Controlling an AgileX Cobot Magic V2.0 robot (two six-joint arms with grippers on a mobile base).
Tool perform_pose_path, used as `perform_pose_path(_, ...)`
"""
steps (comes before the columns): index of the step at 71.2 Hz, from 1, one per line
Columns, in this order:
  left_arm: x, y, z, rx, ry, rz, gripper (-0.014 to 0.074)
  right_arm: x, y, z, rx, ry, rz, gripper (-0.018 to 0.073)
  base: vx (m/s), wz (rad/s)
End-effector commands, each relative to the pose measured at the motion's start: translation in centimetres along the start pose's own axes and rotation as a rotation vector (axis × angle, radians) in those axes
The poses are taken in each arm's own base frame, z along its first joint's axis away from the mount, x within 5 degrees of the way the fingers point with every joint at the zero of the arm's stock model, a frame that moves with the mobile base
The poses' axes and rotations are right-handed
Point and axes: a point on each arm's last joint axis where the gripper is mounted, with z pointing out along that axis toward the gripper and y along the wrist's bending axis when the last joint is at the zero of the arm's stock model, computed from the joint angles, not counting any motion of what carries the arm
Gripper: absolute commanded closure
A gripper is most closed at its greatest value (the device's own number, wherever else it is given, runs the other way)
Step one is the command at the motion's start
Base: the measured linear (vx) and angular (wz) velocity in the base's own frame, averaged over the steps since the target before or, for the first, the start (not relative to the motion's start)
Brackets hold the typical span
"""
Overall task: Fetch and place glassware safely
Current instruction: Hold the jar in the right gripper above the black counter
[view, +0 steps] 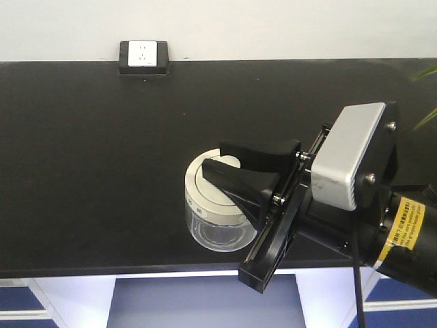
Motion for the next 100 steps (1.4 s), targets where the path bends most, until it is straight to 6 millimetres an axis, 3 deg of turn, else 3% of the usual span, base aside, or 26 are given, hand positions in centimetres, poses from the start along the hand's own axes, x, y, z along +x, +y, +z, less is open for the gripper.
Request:
perform_pose_path(1,-1.51,0.02,0.01,0.005,-0.090,-0.016,0.0603,-2.14,0.18,-0.32,-0.031,-0.121,0.005,0.0560,0.16,0.09)
perform_pose_path(100,-1.51,0.02,0.01,0.005,-0.090,-0.016,0.0603,-2.14,0.18,-0.32,-0.031,-0.121,0.005,0.0560,0.07,0.03)
